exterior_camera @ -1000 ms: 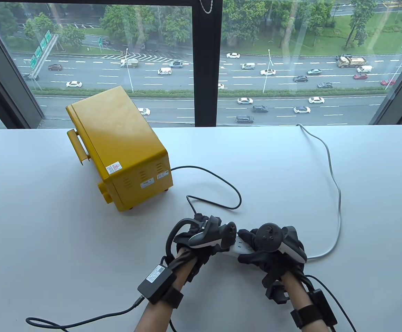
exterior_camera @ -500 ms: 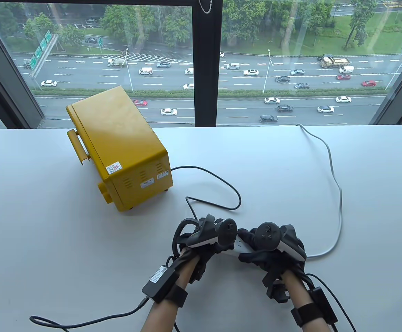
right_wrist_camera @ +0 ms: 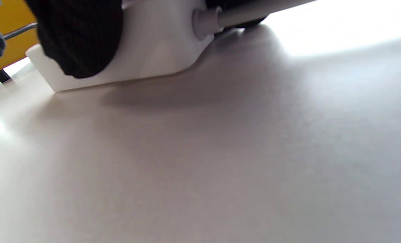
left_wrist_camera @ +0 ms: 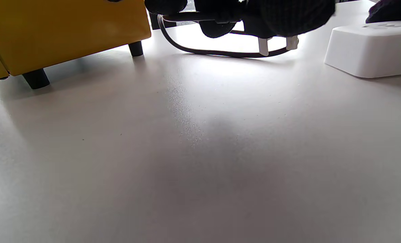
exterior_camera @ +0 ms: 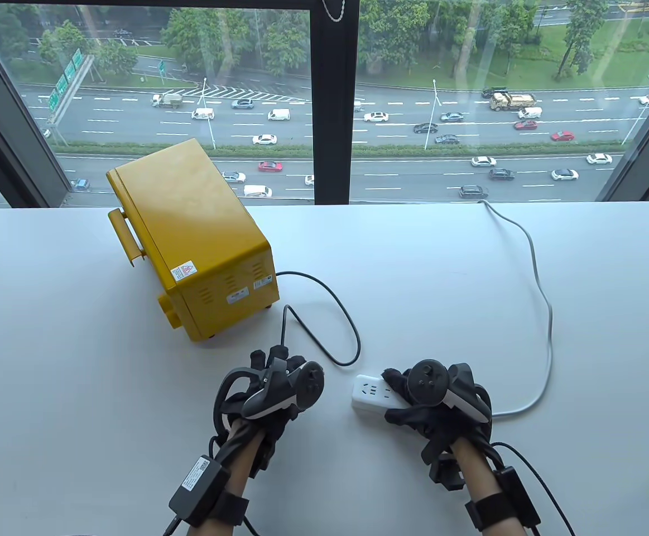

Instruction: Unplug the oven

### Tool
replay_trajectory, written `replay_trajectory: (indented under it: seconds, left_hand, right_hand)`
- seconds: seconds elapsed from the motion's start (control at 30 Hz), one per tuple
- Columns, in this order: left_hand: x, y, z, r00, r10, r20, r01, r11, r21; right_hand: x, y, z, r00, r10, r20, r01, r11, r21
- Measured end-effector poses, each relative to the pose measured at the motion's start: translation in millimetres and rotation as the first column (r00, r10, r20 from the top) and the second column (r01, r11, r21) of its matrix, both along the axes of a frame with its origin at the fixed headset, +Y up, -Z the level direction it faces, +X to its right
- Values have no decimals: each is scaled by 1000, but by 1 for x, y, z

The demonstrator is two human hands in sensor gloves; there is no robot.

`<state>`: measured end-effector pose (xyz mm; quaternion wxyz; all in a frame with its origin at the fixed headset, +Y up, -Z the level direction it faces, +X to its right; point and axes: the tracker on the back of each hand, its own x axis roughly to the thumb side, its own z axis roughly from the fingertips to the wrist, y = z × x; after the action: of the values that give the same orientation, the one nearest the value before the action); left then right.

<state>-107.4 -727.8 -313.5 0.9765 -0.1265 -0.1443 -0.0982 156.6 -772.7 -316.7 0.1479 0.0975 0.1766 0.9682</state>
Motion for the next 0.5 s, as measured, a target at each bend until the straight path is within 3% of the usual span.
replay_trajectory:
  seconds: [0.1, 0.23, 0.4, 0.5]
  left_hand:
    - [-1, -11, 1, 999, -33, -8, 33, 999, -25]
    - [-4, -22, 3, 998, -57, -34, 52, 990, -130]
    - [-16, -20, 13, 989, 129, -69, -135, 987, -85]
    - [-28, -6, 22, 976, 166, -142, -161, 986, 40]
  right_hand:
    - [-1, 0, 1, 1000, 17, -1, -17, 1000, 9]
    - [-3, 1, 2, 999, 35, -6, -35, 999, 11]
    - [-4, 3, 5, 997, 67, -24, -66, 997, 39]
    - [0, 16, 9, 997, 76, 6, -76, 991, 112]
